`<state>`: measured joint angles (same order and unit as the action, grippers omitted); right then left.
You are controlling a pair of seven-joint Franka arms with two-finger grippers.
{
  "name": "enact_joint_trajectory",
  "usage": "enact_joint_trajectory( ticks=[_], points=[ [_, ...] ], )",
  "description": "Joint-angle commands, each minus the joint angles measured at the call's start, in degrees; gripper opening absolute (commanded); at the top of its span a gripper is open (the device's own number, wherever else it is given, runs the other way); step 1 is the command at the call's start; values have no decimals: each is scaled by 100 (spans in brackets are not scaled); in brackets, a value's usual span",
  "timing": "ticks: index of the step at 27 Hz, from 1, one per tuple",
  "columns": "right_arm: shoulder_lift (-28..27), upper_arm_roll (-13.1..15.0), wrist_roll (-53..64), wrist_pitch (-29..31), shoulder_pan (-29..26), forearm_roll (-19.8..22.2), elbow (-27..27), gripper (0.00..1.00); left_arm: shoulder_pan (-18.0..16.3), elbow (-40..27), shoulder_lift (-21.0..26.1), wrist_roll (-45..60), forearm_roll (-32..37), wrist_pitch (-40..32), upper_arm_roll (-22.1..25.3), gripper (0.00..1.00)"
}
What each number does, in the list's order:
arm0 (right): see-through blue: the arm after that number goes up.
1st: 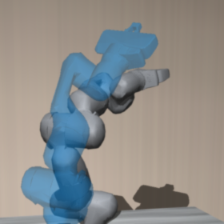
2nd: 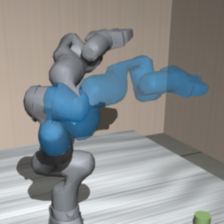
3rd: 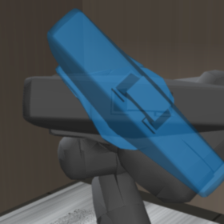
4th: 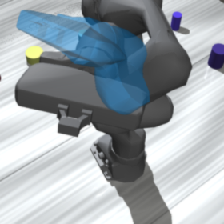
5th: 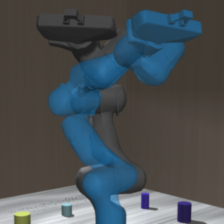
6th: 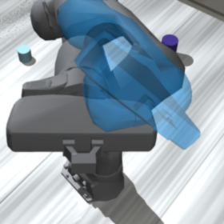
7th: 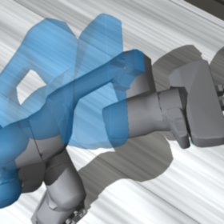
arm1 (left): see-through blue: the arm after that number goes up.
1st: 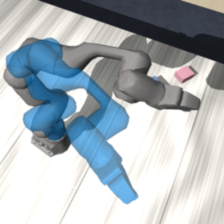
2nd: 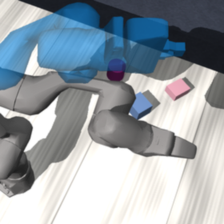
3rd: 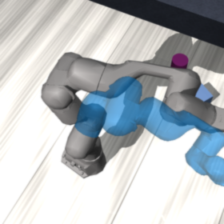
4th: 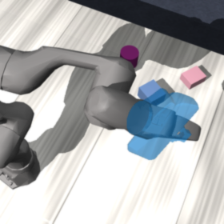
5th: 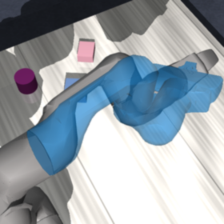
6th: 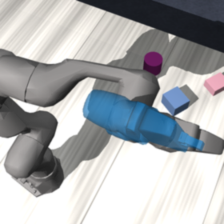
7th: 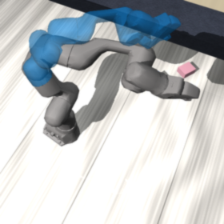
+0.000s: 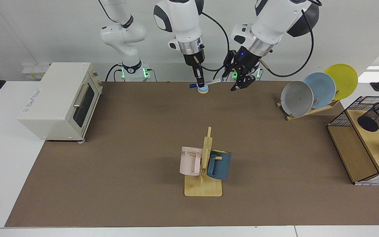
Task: Put markers into pen holder
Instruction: 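Grasp the marker with the left gripper from the right gripper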
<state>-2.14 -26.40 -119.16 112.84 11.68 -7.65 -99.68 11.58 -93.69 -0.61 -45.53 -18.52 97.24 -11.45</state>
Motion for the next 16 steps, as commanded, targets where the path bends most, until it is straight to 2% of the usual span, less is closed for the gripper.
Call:
enact_joint_trajectory(
  ticks=[1, 8, 12, 16],
  points=[
    [-102, 4, -187, 10, 18, 124, 159, 0, 169, -571, -229, 193, -20, 391, -94, 71],
    [-102, 4, -178, -25, 10, 212, 168, 0, 178, -791, -282, 211, -20, 585, -191, 69],
    [-111, -5, -178, -8, 10, 194, 194, 0, 186, -852, -317, 211, -20, 611, -191, 63],
    [-111, -14, -178, 1, 10, 185, 194, 0, 186, -931, -361, 211, -20, 629, -235, 52]
  ],
)
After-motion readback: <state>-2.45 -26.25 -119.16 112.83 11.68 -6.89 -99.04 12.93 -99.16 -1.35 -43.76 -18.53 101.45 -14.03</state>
